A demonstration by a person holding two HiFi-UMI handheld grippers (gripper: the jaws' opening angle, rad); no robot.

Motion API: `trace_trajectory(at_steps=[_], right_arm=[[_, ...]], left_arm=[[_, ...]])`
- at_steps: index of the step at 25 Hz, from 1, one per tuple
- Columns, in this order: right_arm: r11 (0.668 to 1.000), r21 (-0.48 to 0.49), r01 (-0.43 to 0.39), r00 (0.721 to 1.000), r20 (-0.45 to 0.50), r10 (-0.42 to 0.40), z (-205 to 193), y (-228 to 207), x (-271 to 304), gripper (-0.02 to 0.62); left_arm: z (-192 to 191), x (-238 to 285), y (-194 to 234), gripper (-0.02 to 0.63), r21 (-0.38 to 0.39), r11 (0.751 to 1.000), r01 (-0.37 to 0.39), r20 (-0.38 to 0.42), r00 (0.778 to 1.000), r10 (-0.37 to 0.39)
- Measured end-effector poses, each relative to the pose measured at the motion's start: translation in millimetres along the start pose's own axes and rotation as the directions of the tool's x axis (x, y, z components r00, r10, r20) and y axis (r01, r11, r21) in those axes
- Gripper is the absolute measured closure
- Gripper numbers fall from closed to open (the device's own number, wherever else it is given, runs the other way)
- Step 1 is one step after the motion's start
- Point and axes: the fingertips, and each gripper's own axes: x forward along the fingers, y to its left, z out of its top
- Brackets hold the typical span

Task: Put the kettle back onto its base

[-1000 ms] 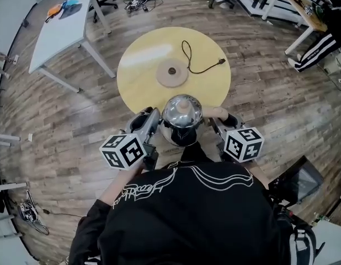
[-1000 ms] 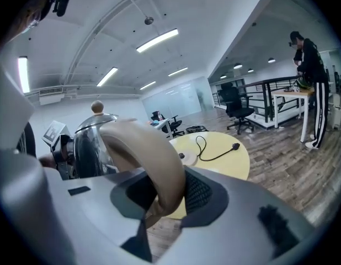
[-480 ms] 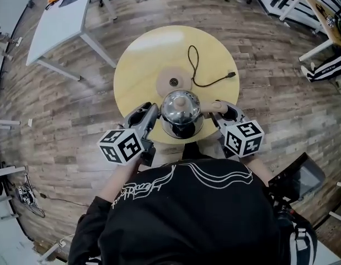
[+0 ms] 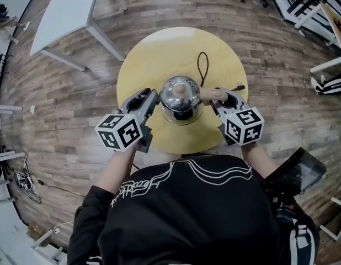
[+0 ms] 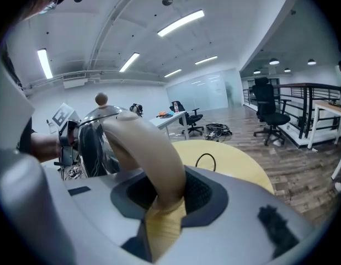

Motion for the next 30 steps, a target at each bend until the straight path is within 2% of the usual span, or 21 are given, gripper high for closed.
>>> trace_trajectory(at_steps=[5, 12, 17, 30], right_arm=[[0.999, -0.035, -0.040, 0.999, -0.033, 0.039, 1.5, -11.0, 28.6, 0.482], [0.998, -0.050, -0.040, 0.997, -0.072, 0.037, -9.3, -19.8, 55.9, 0.482], [0.997, -0.065, -0.030, 0.996, -0.082, 0.025, -17.6, -18.2, 69.8, 0.482], [0.999, -0.043, 0.001, 0.996, -0.088, -0.004, -22.4, -22.0, 67.3, 0.482]], left_arm=[[6.5, 19.3, 19.9, 0.512, 0.056, 0.998, -0.012, 0.004, 1.000, 0.012], [4.4, 34.9, 38.8, 0.514, 0.116, 0.993, -0.034, -0.001, 0.999, 0.034], [-2.3, 36.5, 52.2, 0.514, 0.122, 0.992, -0.045, -0.002, 0.999, 0.046], [-5.9, 41.0, 50.2, 0.512, 0.115, 0.993, -0.014, -0.018, 1.000, 0.016]])
